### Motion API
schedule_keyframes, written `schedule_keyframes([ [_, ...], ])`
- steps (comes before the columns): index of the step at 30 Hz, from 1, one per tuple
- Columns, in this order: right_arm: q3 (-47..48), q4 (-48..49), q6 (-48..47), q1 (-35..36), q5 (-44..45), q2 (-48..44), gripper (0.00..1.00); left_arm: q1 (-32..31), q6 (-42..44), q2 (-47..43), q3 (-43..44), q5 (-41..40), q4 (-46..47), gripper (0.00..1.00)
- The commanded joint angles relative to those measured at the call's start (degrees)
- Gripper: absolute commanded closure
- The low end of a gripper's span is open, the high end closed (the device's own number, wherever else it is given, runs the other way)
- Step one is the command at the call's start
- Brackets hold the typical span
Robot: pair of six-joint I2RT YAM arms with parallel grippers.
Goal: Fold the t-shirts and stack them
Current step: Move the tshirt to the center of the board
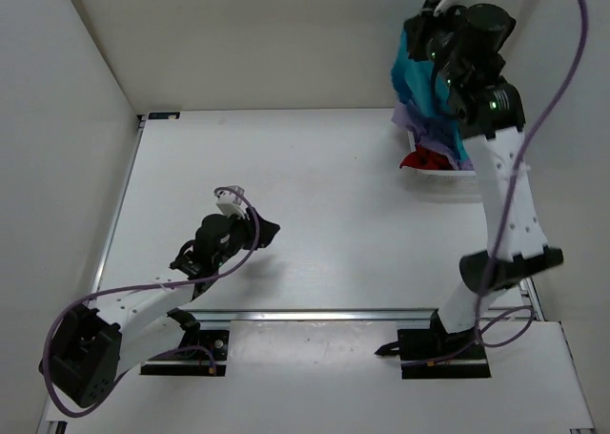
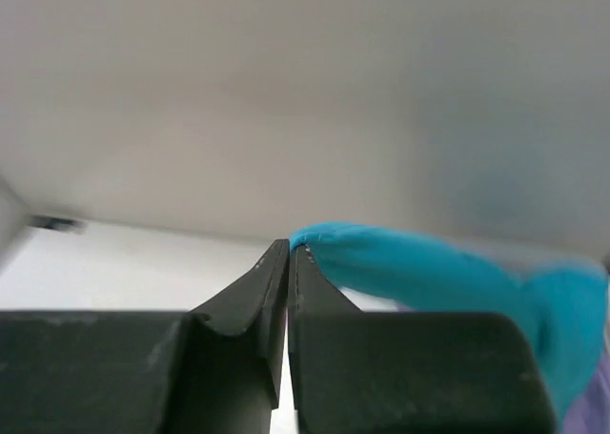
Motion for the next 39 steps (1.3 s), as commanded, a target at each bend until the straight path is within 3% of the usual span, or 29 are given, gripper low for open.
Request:
schedule_keyframes([
  [1, -0.43, 13.05, -11.46, 14.49, 11.10, -11.56, 1.00, 1.88, -1.20, -2.78, 2.49, -0.24, -2.20, 0.48],
  [3, -4.55, 21.50, -26.79, 31.76, 20.09, -16.21, 1.00, 3.28, -1.64, -4.09, 2.57, 0.29, -2.99, 0.49],
  [5, -5.72, 29.06, -36.43, 41.80, 27.39, -16.84, 1.00, 5.47, -2.34, -5.15, 2.57, 1.07, -3.34, 0.47],
  [7, -5.53, 26.91, -34.28, 41.87, 27.33, -16.75, 1.00, 6.89, -2.61, -6.64, 2.49, 1.08, -4.13, 0.47],
  [9, -8.94, 21.82, -25.10, 32.87, 21.81, -18.68, 1.00, 8.73, -3.49, -7.96, 2.57, 0.29, -5.27, 0.47],
  [11, -16.23, 19.95, -14.87, 22.16, 9.11, -21.21, 1.00, 9.87, -3.84, -9.37, 2.05, 0.37, -5.89, 0.46],
  [12, -23.48, 21.51, -8.57, 15.91, 1.91, -23.59, 1.00, 10.66, -4.36, -10.24, 1.70, 0.55, -5.98, 0.47],
  [13, -31.99, 23.44, -2.76, 13.15, 0.45, -24.65, 1.00, 10.85, -4.28, -10.69, 1.43, 0.64, -5.89, 0.46],
  [15, -43.70, 30.29, 2.97, 5.86, -8.32, -27.73, 1.00, 12.24, -4.72, -11.39, 0.73, 0.64, -6.33, 0.47],
  [17, -52.27, 34.59, 7.39, 1.99, -12.99, -27.92, 1.00, 13.13, -4.89, -11.92, 0.20, 0.47, -6.77, 0.46],
  [20, -57.83, 36.03, 10.21, 0.64, -13.63, -23.45, 1.00, 14.45, -5.24, -10.52, -0.41, 0.73, -5.81, 0.45],
  [22, -56.26, 36.03, 11.44, -0.58, -14.15, -16.97, 1.00, 14.54, -5.68, -8.86, 0.11, 1.08, -5.89, 0.47],
  [25, -45.93, 32.44, 12.06, -0.94, -16.53, -4.50, 1.00, 14.27, -5.60, -7.53, -0.85, 0.91, -6.15, 0.46],
  [27, -32.13, 21.68, 10.05, 0.37, -15.57, 5.06, 1.00, 15.15, -5.60, -7.70, -0.77, -0.32, -6.24, 0.46],
  [29, -4.29, 10.09, 8.29, 1.78, -13.47, 16.34, 1.00, 15.76, -5.51, -8.23, -0.33, -0.76, -7.12, 0.46],
  [31, 16.66, 0.46, 5.83, 4.15, -11.71, 29.43, 1.00, 16.21, -6.03, -8.49, -0.15, -0.50, -7.04, 0.46],
  [32, 9.74, 5.66, 7.21, 4.33, -12.66, 27.82, 1.00, 16.04, -6.12, -8.93, -0.33, -0.24, -7.04, 0.45],
  [34, 3.02, 12.29, 10.38, 4.68, -16.44, 21.76, 0.88, 15.51, -5.34, -8.76, 0.46, -0.15, -7.47, 0.46],
  [36, 5.87, 6.98, 8.99, 4.86, -16.28, 21.30, 0.59, 10.62, -3.50, -7.71, 1.86, -2.16, -8.09, 0.44],
  [37, 8.15, 2.33, 7.51, 5.47, -14.44, 21.39, 0.54, 6.15, -1.23, -7.01, 3.78, -5.04, -8.96, 0.44],
  [39, 9.85, -3.48, 6.44, 6.26, -11.19, 20.25, 0.54, -0.97, 1.68, -3.06, 7.57, -11.29, -10.11, 0.43],
])
